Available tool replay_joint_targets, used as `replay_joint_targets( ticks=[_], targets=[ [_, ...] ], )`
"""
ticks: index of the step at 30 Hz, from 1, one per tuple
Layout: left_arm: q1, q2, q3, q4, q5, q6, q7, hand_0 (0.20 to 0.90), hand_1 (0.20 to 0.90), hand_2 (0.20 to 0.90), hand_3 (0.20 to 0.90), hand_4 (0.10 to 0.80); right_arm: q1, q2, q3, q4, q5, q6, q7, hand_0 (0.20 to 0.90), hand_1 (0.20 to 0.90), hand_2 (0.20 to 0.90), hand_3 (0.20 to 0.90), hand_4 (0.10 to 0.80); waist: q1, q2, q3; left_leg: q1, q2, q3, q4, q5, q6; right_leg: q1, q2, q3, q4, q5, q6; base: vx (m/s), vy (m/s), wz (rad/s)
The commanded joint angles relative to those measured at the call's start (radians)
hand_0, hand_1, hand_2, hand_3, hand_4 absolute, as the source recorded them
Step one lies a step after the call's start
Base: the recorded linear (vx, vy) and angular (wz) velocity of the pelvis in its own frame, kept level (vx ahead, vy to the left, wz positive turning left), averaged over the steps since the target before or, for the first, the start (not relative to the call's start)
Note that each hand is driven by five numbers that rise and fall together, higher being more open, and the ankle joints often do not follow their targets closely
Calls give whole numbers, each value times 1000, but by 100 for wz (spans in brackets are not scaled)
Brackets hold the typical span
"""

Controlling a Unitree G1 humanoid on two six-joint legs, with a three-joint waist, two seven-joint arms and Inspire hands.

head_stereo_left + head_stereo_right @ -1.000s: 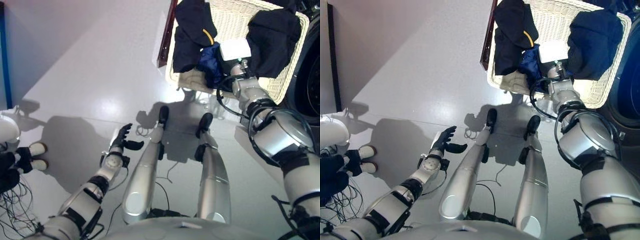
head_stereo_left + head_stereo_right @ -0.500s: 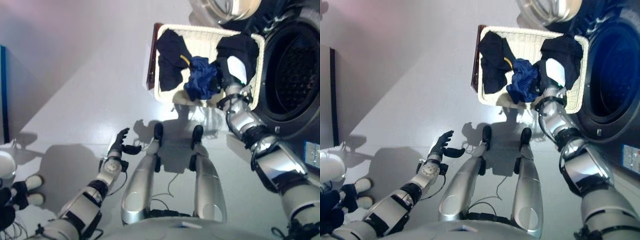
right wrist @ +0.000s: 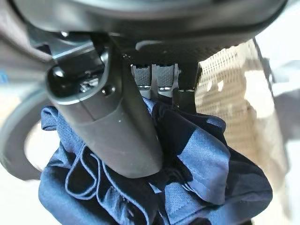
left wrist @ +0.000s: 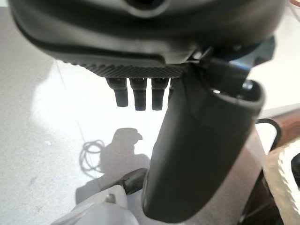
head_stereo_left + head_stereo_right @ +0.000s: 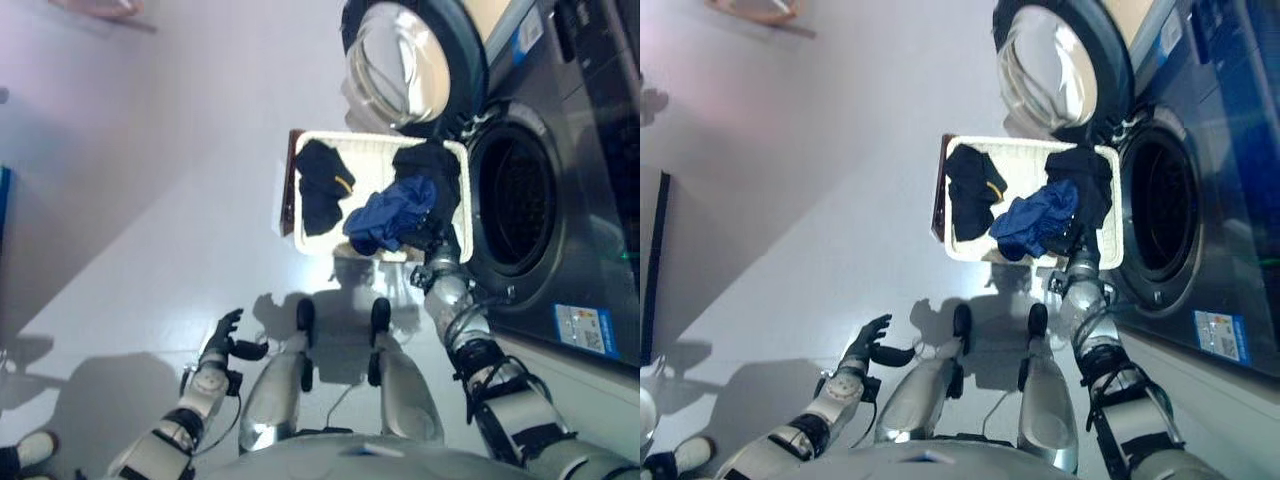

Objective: Pick up the clothes and place them into the washing machine

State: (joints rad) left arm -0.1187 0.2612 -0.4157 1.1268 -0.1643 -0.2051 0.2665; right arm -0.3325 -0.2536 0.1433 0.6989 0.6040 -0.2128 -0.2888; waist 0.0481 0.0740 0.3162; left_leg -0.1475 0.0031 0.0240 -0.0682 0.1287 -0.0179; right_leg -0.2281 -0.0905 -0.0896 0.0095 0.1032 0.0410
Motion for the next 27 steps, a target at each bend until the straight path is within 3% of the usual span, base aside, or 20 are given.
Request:
replay_joint_targets(
  ticks=[1, 5, 9, 15, 21, 24, 27],
  targets=[
    [31, 9, 34, 86, 32, -13, 4, 900, 900, 900, 900, 800, 30, -8, -52, -228, 42, -153, 43, 300, 300, 300, 300, 400, -4, 6, -111, -49, -10, 1, 7, -13, -18, 21, -31, -23, 84, -91, 67, 49, -6, 4],
    [44, -2, 37, 92, 37, -17, 6, 900, 900, 900, 900, 800, 54, 7, -80, -327, 22, -195, 24, 300, 300, 300, 300, 400, -8, 2, -145, -26, -10, 7, 4, -22, -18, 51, -33, -27, 54, -81, 73, 79, -4, 0],
    [57, -13, 41, 90, 51, -23, 15, 900, 900, 900, 900, 800, 80, -17, -106, -389, -117, -201, -44, 300, 300, 300, 300, 400, -14, 3, -165, 5, -13, 14, 16, -48, -9, 80, -38, -17, 59, -95, 75, 89, 16, -2],
    [46, -18, 25, 74, 51, -27, 28, 900, 900, 900, 900, 800, 50, 0, -119, -364, -119, -216, -89, 300, 300, 300, 300, 400, -17, 12, -153, -9, -17, 14, 35, -58, -2, 66, -45, -19, 70, -99, 76, 11, 9, -1],
    [-39, -36, -38, 30, -47, -45, 47, 900, 900, 900, 900, 800, -166, 132, -205, -270, 288, -345, -68, 300, 300, 300, 300, 400, -5, 68, -51, -141, -35, 10, 65, -36, 5, -90, -46, 6, 123, -80, 66, -167, 63, -7],
    [-74, -48, -68, 18, -88, -44, 54, 900, 900, 900, 900, 800, -285, 134, -225, -251, 349, -391, -92, 300, 300, 300, 300, 400, 9, 79, -8, -251, -46, 13, 165, -48, 15, -203, -44, 31, 190, -69, 55, -222, 82, -8],
    [-112, -52, -82, 21, -98, -41, 66, 900, 900, 900, 900, 800, -362, 118, -255, -228, 379, -432, -116, 300, 300, 300, 300, 400, 17, 76, 26, -367, -50, 6, 268, -78, 11, -314, -47, 35, 309, -106, 46, -140, 28, -23]
  ],
)
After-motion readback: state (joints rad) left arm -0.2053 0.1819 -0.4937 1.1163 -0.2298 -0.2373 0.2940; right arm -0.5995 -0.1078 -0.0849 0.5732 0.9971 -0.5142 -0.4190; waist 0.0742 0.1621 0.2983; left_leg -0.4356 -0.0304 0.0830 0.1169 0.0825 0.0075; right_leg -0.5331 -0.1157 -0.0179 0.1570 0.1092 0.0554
